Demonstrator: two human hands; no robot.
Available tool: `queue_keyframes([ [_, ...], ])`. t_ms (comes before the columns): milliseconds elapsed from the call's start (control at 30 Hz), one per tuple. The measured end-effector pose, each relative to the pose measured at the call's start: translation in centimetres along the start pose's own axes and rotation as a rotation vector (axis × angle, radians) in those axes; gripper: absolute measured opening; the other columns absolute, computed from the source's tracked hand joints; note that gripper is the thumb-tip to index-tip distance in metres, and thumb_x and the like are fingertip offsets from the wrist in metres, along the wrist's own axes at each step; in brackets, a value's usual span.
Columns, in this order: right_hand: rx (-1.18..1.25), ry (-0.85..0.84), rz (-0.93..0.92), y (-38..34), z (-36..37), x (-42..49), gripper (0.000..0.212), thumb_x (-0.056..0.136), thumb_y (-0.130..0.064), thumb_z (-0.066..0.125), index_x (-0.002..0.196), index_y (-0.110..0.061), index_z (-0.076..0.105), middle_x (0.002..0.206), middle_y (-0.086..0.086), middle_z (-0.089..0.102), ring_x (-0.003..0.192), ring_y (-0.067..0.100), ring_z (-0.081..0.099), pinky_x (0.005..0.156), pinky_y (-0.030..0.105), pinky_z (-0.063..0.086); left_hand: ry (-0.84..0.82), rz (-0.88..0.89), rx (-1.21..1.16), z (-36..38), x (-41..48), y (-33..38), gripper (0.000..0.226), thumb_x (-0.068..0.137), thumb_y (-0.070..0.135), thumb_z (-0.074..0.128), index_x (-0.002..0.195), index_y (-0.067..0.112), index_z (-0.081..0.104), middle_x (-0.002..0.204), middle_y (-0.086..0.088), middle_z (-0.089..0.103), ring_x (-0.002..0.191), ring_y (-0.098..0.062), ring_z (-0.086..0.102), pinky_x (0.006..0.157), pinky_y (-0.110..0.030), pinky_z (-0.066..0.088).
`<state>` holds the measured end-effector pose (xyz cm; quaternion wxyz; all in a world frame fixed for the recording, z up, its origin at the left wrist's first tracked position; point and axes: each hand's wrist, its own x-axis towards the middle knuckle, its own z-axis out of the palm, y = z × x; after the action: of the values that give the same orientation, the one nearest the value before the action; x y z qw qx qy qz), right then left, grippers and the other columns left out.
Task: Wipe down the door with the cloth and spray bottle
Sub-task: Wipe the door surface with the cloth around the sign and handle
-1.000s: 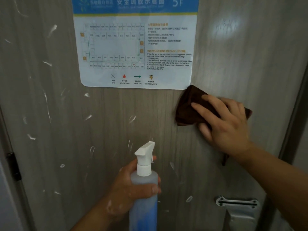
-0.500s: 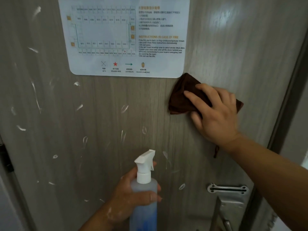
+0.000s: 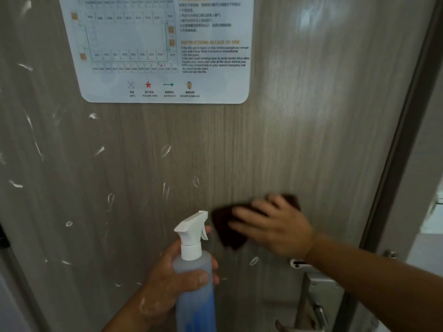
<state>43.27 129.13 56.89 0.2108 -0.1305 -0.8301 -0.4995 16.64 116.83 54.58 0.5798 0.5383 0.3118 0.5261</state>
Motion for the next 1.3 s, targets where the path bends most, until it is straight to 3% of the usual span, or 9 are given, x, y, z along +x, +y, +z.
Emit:
queue_keyframes([
  [233, -0.113, 0.264, 0.474, 7.8, -4.5, 7.5, 0.044, 0.092, -0.026, 0.060, 0.136, -0.025, 0.065, 0.140, 0.005, 0.061, 0.110, 0.035, 0.055, 0.082, 0.046, 0.040, 0.007, -0.003, 0.023, 0.6, 0.4, 0.1, 0.091, 0.042, 0.024, 0.097, 0.125, 0.018, 0.060, 0.089, -0.028, 0.068, 0.074, -0.042, 0.066, 0.065, -0.044, 0.056],
  [300, -0.084, 0.216, 0.429, 5.1, -3.0, 5.8, 0.048, 0.091, -0.031, 0.061, 0.139, -0.025, 0.063, 0.140, 0.006, 0.061, 0.110, 0.034, 0.051, 0.083, 0.045, 0.038, -0.012, -0.003, 0.027, 0.7, 0.4, -0.2, 0.090, 0.045, 0.021, 0.096, 0.127, 0.019, 0.059, 0.090, -0.029, 0.067, 0.074, -0.043, 0.066, 0.066, -0.044, 0.055],
  [433, 0.009, -0.016, 0.055, -1.8, 0.7, -1.8, 0.044, 0.096, -0.034, 0.057, 0.139, -0.028, 0.061, 0.142, 0.001, 0.060, 0.112, 0.030, 0.055, 0.090, 0.044, 0.037, -0.045, 0.001, 0.000, 0.6, 0.3, -0.3, 0.092, 0.044, 0.016, 0.097, 0.128, 0.018, 0.058, 0.088, -0.032, 0.064, 0.073, -0.044, 0.065, 0.065, -0.045, 0.053],
  [500, 0.025, -0.068, -0.027, -1.6, 0.7, -3.3, 0.042, 0.098, -0.032, 0.055, 0.140, -0.030, 0.059, 0.144, -0.001, 0.056, 0.114, 0.029, 0.058, 0.092, 0.044, 0.038, -0.061, 0.005, 0.000, 0.5, 0.1, -0.1, 0.090, 0.044, 0.016, 0.097, 0.126, 0.021, 0.060, 0.086, -0.031, 0.065, 0.073, -0.044, 0.065, 0.068, -0.047, 0.053],
  [567, -0.006, 0.001, 0.025, 1.2, -0.5, -2.0, 0.046, 0.096, -0.032, 0.059, 0.142, -0.028, 0.058, 0.144, 0.003, 0.055, 0.113, 0.031, 0.055, 0.088, 0.045, 0.039, -0.061, 0.013, 0.007, 0.2, 0.1, 0.1, 0.089, 0.044, 0.017, 0.097, 0.125, 0.022, 0.061, 0.086, -0.031, 0.065, 0.074, -0.044, 0.065, 0.070, -0.047, 0.052],
  [733, -0.133, 0.244, 0.441, 10.9, -6.0, 5.5, 0.048, 0.092, -0.028, 0.064, 0.140, -0.025, 0.063, 0.140, 0.009, 0.060, 0.109, 0.036, 0.053, 0.083, 0.045, 0.039, -0.041, 0.042, 0.002, 0.0, 0.1, 1.0, 0.094, 0.042, 0.017, 0.097, 0.128, 0.019, 0.059, 0.087, -0.033, 0.064, 0.073, -0.045, 0.065, 0.068, -0.046, 0.053],
  [867, -0.137, 0.334, 0.601, 10.7, -5.9, 7.5, 0.046, 0.091, -0.024, 0.067, 0.137, -0.022, 0.065, 0.138, 0.010, 0.061, 0.107, 0.036, 0.055, 0.081, 0.046, 0.041, -0.009, 0.080, 0.009, -0.3, 0.0, 2.0, 0.094, 0.043, 0.017, 0.097, 0.129, 0.017, 0.058, 0.088, -0.033, 0.063, 0.072, -0.044, 0.064, 0.065, -0.043, 0.054],
  [1167, -0.038, 0.090, 0.230, 0.8, -1.1, -0.1, 0.043, 0.103, -0.033, 0.048, 0.145, -0.026, 0.052, 0.141, 0.006, 0.052, 0.106, 0.032, 0.055, 0.079, 0.042, 0.038, 0.039, 0.163, 0.061, -1.3, -0.6, 4.8, 0.084, 0.043, 0.023, 0.096, 0.119, 0.011, 0.062, 0.088, -0.026, 0.067, 0.073, -0.042, 0.065, 0.065, -0.042, 0.054],
  [1300, -0.058, 0.154, 0.364, 4.9, -3.2, 4.0, 0.049, 0.095, -0.031, 0.056, 0.144, -0.026, 0.055, 0.140, 0.010, 0.055, 0.107, 0.036, 0.055, 0.081, 0.046, 0.042, 0.032, 0.152, 0.060, -1.8, -0.8, 5.2, 0.082, 0.044, 0.026, 0.096, 0.118, 0.015, 0.063, 0.088, -0.025, 0.067, 0.073, -0.042, 0.065, 0.065, -0.043, 0.053],
])
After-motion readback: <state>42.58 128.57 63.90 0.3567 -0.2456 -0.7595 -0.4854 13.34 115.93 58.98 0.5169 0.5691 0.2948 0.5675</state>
